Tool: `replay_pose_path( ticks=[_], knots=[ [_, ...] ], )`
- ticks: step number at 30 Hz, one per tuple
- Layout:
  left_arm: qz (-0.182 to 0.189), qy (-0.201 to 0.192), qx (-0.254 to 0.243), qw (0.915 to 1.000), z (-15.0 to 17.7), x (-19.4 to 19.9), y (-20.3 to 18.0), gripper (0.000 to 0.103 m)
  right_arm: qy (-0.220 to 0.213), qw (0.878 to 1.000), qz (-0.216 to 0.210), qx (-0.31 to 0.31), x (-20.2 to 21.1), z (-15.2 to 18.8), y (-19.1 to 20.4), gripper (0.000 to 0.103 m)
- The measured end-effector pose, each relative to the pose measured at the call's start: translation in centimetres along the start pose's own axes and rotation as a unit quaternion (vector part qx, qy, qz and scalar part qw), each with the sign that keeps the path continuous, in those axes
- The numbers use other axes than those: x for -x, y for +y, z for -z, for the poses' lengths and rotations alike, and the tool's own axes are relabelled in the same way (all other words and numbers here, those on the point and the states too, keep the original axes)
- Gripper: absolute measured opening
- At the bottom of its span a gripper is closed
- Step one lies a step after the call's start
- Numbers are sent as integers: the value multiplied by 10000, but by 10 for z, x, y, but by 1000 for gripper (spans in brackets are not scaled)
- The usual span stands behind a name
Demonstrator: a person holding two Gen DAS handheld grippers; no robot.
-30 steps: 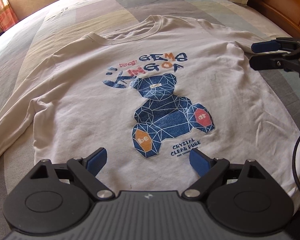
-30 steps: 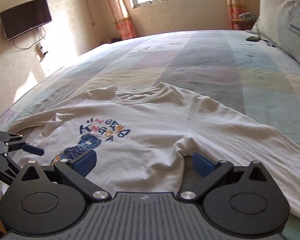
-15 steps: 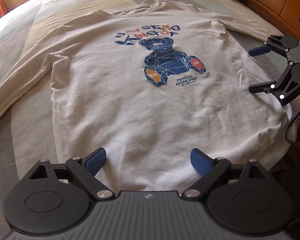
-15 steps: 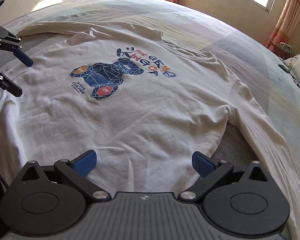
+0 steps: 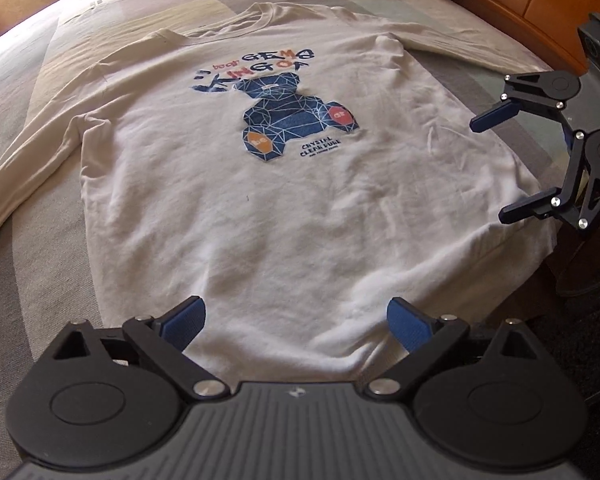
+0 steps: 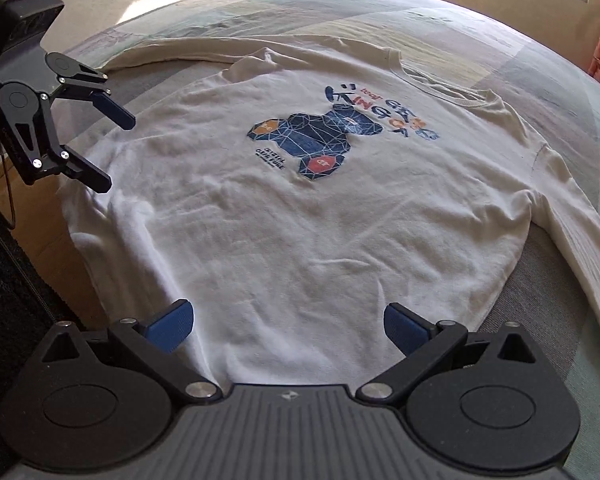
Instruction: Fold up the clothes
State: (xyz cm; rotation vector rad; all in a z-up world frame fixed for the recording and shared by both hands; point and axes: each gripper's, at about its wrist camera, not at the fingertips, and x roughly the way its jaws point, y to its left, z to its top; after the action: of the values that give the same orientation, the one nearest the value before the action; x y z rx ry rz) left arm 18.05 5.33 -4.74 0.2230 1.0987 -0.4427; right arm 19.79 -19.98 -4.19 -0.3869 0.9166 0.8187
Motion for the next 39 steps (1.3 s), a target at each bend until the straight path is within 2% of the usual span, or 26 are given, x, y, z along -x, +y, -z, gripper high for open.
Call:
replay_pose_path(
  ticks=[3,5,6,9,11,12,16,19,23,24,25,27,30,35,39],
  knots=[
    [-89,123,-178,9997,13,-9,-11,97,68,9993,-60,362,-9,1,18,103],
    [-274,9,-419,9987,27,-7,-18,98,157,9985,66,527,-19,9,27,103],
    [-280,43,-347,9990,32,-5,-18,99,202,9979,133,608,-24,13,32,103],
    [-395,247,-263,9986,48,1,-17,100,42,9981,203,575,-17,27,38,103],
    [-507,413,-500,9966,57,4,-22,100,151,9977,172,641,-9,36,43,103],
    [-528,401,-609,9959,57,8,-24,100,215,9968,198,742,-7,38,45,103],
    [-258,115,-340,9990,36,16,-15,100,472,9917,316,1152,0,41,53,103],
    [-210,46,-217,9995,22,6,-12,100,60,9957,415,831,0,23,45,103],
    [-165,15,-64,9998,8,-7,-8,100,104,9974,303,645,-14,18,41,103],
    [-225,153,-102,9996,16,-10,-9,100,118,9978,274,600,-17,16,40,103],
    [-263,116,-210,9994,25,-6,-10,100,131,9981,245,555,-21,15,39,103],
    [-197,335,-203,9990,32,1,-7,100,281,9987,140,395,-15,22,34,103],
    [-163,162,-37,9997,22,16,12,100,501,9975,193,467,-4,29,26,103],
    [-140,-723,620,9954,-42,7,57,100,-31,9987,253,-442,-3,-7,-23,103],
    [36,-1074,1044,9887,-80,-29,83,100,-488,9927,399,-1024,-25,-47,-52,103]
  ],
)
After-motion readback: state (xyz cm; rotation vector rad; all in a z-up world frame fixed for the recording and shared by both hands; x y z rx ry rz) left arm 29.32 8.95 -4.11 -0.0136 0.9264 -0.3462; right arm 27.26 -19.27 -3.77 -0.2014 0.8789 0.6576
